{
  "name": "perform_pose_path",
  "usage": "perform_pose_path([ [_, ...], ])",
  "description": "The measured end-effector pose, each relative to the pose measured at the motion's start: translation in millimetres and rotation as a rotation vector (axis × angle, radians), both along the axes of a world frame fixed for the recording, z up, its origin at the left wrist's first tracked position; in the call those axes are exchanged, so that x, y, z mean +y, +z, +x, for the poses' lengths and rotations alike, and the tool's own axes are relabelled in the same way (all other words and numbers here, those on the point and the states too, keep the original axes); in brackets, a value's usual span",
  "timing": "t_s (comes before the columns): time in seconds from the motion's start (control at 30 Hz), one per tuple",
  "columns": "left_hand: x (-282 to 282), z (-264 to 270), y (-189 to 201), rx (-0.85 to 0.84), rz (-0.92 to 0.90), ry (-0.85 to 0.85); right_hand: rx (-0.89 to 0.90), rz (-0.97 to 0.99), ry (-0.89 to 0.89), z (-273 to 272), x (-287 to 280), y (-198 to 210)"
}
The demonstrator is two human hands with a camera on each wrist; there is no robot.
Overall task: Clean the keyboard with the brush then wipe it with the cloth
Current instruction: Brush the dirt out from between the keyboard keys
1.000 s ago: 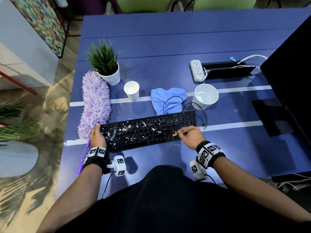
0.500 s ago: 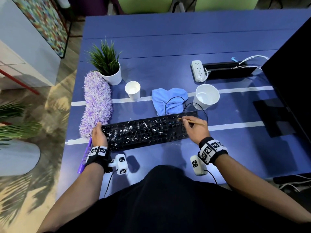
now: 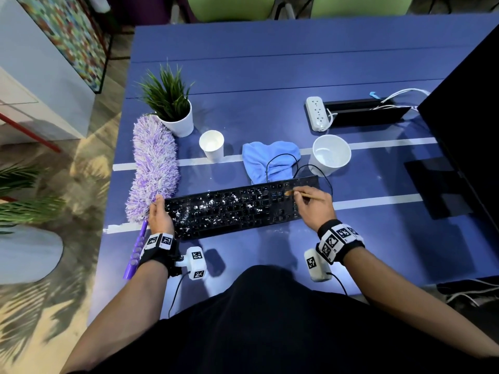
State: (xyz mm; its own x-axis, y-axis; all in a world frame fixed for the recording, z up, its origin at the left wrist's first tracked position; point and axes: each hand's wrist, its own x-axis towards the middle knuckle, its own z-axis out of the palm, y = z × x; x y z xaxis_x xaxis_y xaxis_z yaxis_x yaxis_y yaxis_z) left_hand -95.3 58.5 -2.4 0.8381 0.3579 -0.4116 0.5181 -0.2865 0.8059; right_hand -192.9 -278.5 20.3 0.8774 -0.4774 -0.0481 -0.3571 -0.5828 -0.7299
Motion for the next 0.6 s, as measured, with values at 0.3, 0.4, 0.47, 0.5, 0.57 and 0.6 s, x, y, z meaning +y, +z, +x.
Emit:
perform_pose_path([
  [0.3,3.2,-1.1,-1.9,-0.018,-0.161,0.075,0.123,0.03,0.155,-9.4,9.2,-7.1],
  [0.4,-6.2,-5.3,5.7,-0.05,-0.222,0.132,0.163,-0.006,0.178,-12.2,11.9,-10.3],
  [0.47,-9.4,-6.5,8.8,-0.059,-0.264,0.167,0.091,-0.007,0.115,-10.0,11.3,-15.4],
  [0.5,-10.3,-7.4,9.1,-0.057,-0.273,0.177,0.131,-0.011,0.134,-9.0,13.4,-16.0],
  [0.57,-7.9,-7.4,7.1,-0.029,-0.3,0.217,0.242,0.001,0.238,-10.2,16.4,-17.0],
  [0.6,-6.9,-7.6,4.9,-0.02,-0.309,0.224,0.235,0.007,0.256,-11.7,18.5,-15.1],
])
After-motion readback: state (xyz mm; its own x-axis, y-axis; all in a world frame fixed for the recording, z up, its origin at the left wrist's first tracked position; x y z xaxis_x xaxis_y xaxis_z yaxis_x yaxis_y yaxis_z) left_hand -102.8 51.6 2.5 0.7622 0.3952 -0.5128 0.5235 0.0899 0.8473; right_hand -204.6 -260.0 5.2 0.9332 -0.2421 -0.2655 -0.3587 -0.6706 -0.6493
